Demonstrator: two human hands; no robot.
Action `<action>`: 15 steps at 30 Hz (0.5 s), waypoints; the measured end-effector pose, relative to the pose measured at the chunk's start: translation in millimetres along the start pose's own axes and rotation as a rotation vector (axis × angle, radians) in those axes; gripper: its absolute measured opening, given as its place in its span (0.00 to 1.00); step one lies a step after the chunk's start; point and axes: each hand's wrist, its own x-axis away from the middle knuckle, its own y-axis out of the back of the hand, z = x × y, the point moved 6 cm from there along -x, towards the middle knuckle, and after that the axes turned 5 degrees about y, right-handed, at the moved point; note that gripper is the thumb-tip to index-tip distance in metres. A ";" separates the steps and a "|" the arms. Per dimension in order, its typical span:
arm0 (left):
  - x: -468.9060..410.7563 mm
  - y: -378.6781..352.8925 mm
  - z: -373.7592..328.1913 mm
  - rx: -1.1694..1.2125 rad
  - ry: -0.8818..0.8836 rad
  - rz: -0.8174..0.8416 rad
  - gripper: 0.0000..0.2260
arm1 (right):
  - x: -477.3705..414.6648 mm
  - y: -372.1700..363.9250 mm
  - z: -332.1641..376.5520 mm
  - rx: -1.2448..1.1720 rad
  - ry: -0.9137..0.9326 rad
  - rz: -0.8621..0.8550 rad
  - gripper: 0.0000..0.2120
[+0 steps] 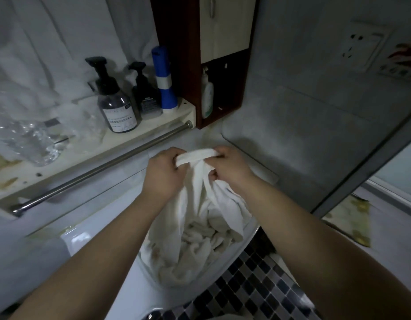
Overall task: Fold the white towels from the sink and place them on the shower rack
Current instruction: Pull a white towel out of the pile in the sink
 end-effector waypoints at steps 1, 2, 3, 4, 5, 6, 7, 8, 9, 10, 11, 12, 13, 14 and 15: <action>1.1 3.6 5.2 -0.030 0.008 -0.030 0.12 | -3.5 7.8 0.0 0.000 -0.002 -0.050 0.04; 2.5 7.5 10.0 -0.042 0.021 -0.057 0.14 | -6.7 15.5 0.2 0.012 0.001 -0.094 0.05; 3.6 11.8 14.1 -0.033 0.040 -0.082 0.15 | -9.7 22.7 0.7 0.016 0.003 -0.131 0.06; 4.3 15.8 17.9 -0.022 0.057 -0.106 0.16 | -12.7 28.8 1.1 0.001 0.003 -0.166 0.06; 4.4 19.3 20.9 -0.021 0.067 -0.126 0.16 | -16.0 34.6 0.9 -0.028 0.001 -0.202 0.06; 4.7 22.0 23.1 -0.030 0.072 -0.138 0.16 | -19.5 40.1 0.2 -0.065 -0.002 -0.243 0.07; 5.2 24.4 25.4 -0.035 0.080 -0.146 0.17 | -22.4 45.2 -0.6 -0.096 -0.012 -0.285 0.08; 5.7 26.6 27.3 -0.030 0.091 -0.154 0.18 | -24.8 48.8 -1.8 -0.121 -0.028 -0.321 0.09; 6.2 29.2 29.2 -0.016 0.102 -0.165 0.18 | -26.8 51.5 -3.2 -0.137 -0.044 -0.349 0.10; 6.6 32.1 30.1 0.005 0.107 -0.184 0.18 | -27.9 53.5 -5.3 -0.151 -0.057 -0.374 0.10; 7.7 35.1 30.3 0.036 0.105 -0.209 0.16 | -28.1 55.7 -7.1 -0.162 -0.065 -0.396 0.10; 8.6 38.1 29.6 0.070 0.099 -0.238 0.13 | -27.7 57.6 -8.3 -0.165 -0.065 -0.413 0.10; 9.3 40.3 27.4 0.094 0.095 -0.260 0.09 | -26.9 58.2 -9.1 -0.150 -0.059 -0.415 0.11; 9.3 40.7 25.1 0.112 0.097 -0.264 0.05 | -26.0 56.7 -9.7 -0.125 -0.051 -0.397 0.11; 8.2 37.6 24.5 0.144 0.115 -0.238 0.03 | -24.9 52.7 -10.5 -0.103 -0.047 -0.360 0.11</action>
